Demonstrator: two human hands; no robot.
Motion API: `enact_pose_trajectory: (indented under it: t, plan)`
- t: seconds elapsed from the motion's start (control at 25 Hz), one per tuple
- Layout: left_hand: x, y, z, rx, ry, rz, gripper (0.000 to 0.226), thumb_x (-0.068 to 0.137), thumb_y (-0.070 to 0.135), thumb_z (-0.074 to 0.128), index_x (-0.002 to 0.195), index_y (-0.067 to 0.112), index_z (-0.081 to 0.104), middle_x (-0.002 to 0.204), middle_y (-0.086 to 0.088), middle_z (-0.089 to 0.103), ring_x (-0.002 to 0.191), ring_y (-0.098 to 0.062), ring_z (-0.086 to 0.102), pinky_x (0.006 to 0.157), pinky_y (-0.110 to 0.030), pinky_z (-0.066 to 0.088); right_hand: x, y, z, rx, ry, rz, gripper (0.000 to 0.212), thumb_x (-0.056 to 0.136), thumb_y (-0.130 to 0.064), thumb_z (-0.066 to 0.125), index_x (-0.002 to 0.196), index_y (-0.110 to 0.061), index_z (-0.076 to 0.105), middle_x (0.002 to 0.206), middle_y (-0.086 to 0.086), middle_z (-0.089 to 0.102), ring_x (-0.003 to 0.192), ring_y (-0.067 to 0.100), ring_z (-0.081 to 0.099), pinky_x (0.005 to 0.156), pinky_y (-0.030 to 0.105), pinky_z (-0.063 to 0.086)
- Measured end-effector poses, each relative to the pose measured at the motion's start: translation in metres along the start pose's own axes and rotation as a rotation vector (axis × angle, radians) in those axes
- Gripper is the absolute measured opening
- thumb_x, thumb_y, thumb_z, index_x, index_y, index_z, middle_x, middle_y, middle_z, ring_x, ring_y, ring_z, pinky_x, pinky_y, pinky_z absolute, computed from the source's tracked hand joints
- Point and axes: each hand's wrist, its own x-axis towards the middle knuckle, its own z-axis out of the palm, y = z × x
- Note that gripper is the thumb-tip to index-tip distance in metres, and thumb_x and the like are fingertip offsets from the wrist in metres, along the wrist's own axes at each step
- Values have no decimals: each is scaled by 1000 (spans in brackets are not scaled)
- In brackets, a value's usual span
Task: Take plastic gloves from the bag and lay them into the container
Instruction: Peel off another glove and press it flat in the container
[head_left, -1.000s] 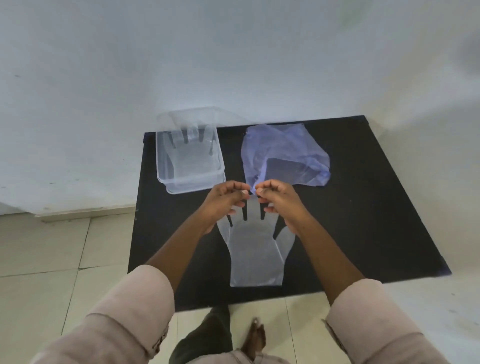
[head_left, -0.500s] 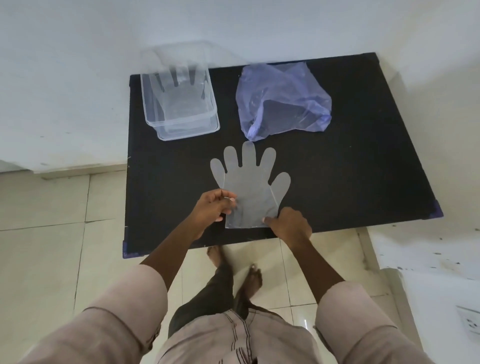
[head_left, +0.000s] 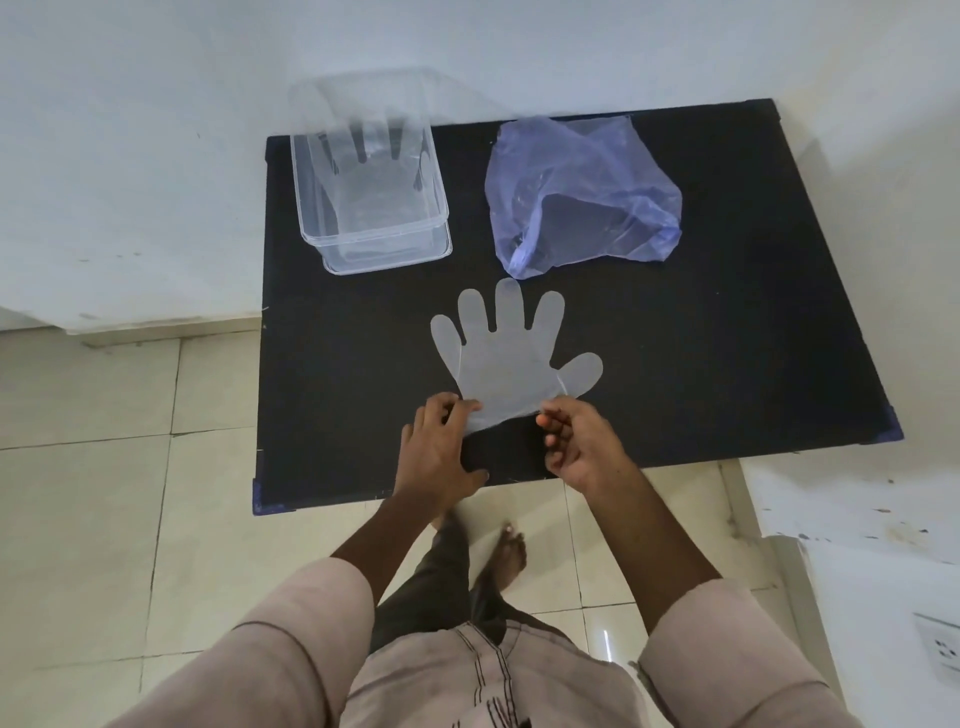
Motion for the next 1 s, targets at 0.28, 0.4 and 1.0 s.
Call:
enact_pose_trajectory:
  t: [0.28, 0.4, 1.0]
  plan:
    - [25, 2, -3, -248, 209, -5, 9, 85, 26, 71, 89, 19, 73, 107, 0, 61, 99, -12, 48, 81, -20, 45, 0, 2, -26, -284, 98, -360, 21, 85, -33, 68, 94, -16, 60, 77, 3, 63, 62, 14, 53, 58, 27, 44]
    - [32, 2, -14, -322, 132, -46, 9, 86, 27, 70, 85, 19, 73, 102, 3, 60, 98, -12, 50, 79, -19, 42, 5, 12, -48, -872, 212, -746, 68, 68, -41, 83, 121, -22, 46, 102, -1, 58, 85, 15, 58, 74, 27, 53]
    - [45, 11, -54, -600, 90, -121, 14, 85, 13, 71, 98, 10, 76, 106, -7, 72, 95, -21, 67, 83, -31, 58, 11, -19, -30, -860, 177, -1317, 18, 83, -13, 73, 100, -7, 73, 103, 12, 70, 90, 14, 64, 85, 15, 49]
